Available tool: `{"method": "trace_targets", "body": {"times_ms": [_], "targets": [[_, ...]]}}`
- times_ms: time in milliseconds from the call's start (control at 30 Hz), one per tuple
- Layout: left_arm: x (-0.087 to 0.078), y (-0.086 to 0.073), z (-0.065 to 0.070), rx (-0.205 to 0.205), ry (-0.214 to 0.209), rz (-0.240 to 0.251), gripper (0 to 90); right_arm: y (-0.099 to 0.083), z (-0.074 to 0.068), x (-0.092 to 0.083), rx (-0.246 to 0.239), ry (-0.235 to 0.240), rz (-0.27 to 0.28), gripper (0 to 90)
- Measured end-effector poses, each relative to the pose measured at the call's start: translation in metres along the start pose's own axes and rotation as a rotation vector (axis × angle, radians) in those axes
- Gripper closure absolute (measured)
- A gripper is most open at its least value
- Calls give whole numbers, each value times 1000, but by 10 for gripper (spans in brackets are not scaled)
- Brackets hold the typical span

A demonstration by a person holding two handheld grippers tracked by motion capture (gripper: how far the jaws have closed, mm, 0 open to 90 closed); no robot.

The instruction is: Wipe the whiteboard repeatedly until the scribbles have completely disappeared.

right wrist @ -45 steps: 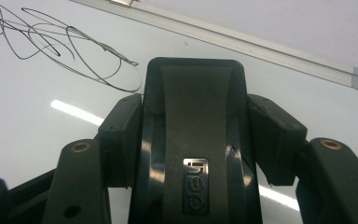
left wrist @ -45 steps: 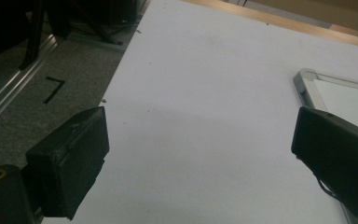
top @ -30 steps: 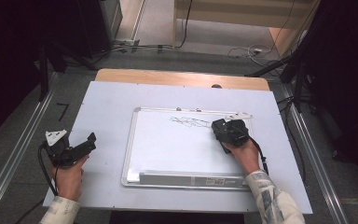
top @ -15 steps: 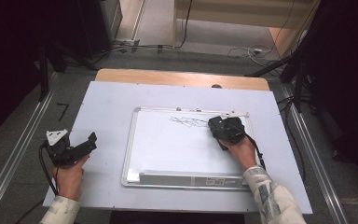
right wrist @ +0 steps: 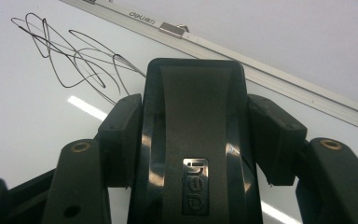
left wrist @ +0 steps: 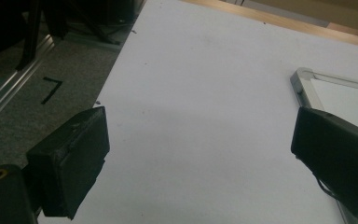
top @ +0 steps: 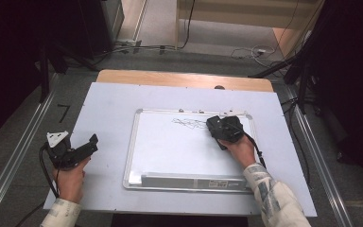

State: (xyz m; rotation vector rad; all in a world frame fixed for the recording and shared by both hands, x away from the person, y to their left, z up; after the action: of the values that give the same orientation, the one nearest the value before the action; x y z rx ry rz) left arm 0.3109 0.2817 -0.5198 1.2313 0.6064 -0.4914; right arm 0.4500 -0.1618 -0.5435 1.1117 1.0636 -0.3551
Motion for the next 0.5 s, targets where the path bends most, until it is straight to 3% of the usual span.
{"method": "trace_targets", "body": {"times_ms": [500], "targets": [[0,0,1,2,-2,2,45,10,-14,6,-27,15,1,385]]}}
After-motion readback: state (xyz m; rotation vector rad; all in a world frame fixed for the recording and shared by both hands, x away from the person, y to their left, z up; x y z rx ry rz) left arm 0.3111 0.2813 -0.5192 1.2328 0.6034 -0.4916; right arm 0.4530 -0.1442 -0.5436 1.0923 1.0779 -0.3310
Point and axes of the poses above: each handheld gripper's, and its own axes: x roughly forward along the jaws, y roughly out of its top, z roughly to its right, the point moved 8 cm from there along x, roughly forward along the jaws, and after that the axes turned 12 degrees about -z, right-handed, at the moved point
